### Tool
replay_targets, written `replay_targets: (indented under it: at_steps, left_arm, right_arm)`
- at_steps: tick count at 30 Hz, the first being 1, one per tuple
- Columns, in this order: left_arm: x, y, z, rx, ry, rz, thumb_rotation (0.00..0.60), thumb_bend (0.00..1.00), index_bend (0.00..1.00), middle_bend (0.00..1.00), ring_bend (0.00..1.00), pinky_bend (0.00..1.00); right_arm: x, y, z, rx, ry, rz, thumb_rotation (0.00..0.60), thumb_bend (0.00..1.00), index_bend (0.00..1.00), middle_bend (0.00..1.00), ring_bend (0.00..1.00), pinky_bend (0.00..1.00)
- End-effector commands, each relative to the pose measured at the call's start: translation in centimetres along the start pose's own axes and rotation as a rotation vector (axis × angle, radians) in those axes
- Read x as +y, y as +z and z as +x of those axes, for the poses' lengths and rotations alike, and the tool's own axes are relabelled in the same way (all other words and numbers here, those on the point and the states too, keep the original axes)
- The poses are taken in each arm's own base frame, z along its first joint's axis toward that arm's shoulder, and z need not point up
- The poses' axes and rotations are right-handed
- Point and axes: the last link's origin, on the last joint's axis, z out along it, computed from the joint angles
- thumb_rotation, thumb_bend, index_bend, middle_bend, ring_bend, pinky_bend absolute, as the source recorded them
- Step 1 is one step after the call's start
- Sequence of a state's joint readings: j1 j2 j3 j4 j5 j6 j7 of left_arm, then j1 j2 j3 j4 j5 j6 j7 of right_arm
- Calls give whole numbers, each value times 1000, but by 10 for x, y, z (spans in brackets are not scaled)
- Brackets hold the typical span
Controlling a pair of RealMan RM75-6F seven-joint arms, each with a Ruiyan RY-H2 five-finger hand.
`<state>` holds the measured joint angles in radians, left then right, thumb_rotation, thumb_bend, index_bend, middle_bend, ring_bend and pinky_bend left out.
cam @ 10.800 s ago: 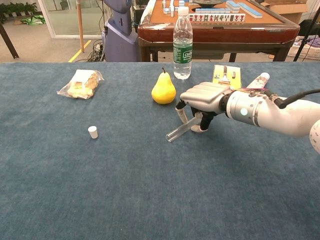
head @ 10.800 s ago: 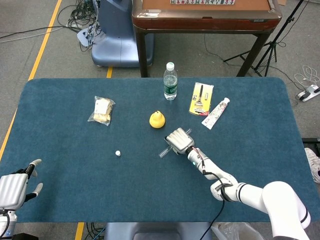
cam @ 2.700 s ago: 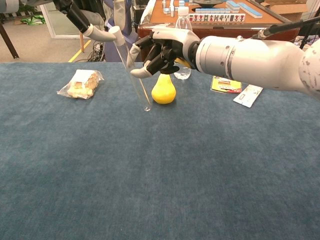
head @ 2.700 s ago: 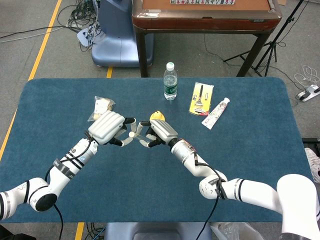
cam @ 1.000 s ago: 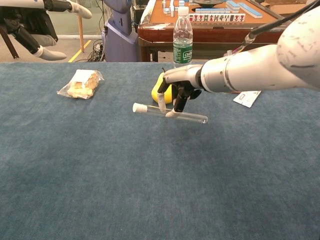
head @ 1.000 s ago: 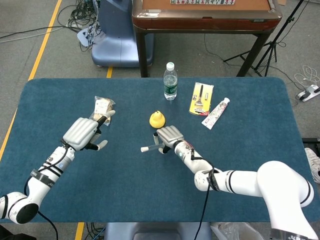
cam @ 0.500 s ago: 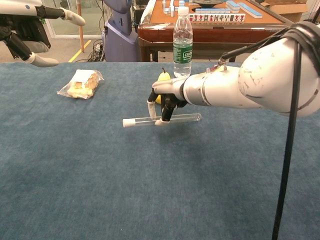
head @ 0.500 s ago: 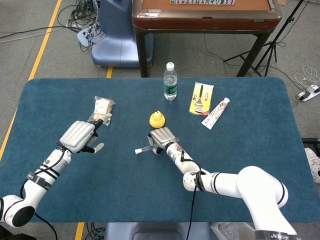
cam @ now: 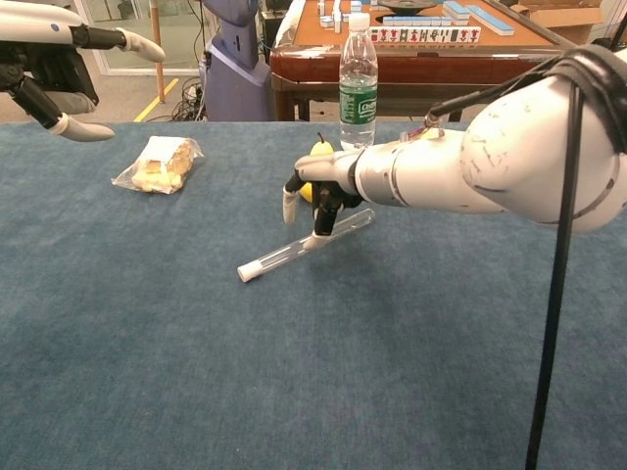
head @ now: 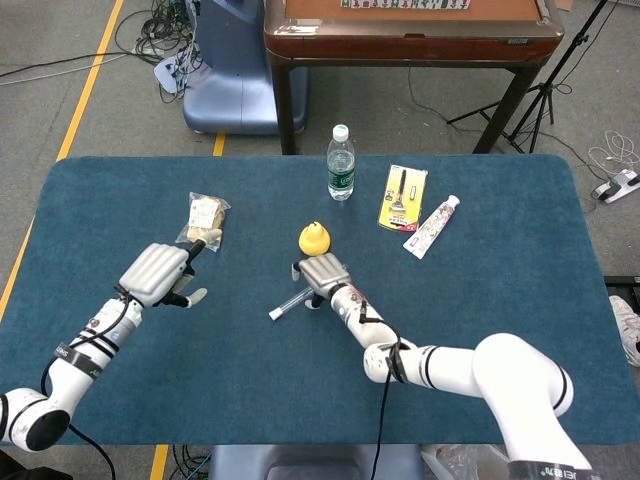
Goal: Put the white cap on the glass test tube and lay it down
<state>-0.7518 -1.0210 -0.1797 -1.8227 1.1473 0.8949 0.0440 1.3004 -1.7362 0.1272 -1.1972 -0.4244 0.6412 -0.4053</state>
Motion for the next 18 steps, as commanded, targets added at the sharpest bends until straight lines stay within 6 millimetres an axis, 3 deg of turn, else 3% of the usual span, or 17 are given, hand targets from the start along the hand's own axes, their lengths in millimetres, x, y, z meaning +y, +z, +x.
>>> replay_targets:
  at_steps: [1, 6, 10, 18]
  left_arm:
    - [-5, -1, 1, 15, -4, 13, 600, 266, 0, 941, 1000, 1000]
    - [-23, -10, 0, 55, -24, 72, 600, 266, 0, 930, 1000, 1000]
    - [-40, -22, -2, 87, 15, 127, 600, 266, 0, 921, 1000, 1000]
    - [-64, -49, -5, 145, 74, 221, 600, 266, 94, 868, 969, 1000]
  right_arm:
    - [9, -10, 16, 49, 15, 1, 600, 242, 340, 1000, 1000, 1000]
    - [32, -42, 41, 154, -20, -10, 600, 244, 347, 1000, 1000, 1000]
    - [53, -80, 56, 229, -61, -23, 600, 285, 410, 1000, 1000, 1000]
    - [92, -152, 55, 329, -134, -93, 600, 365, 431, 968, 997, 1000]
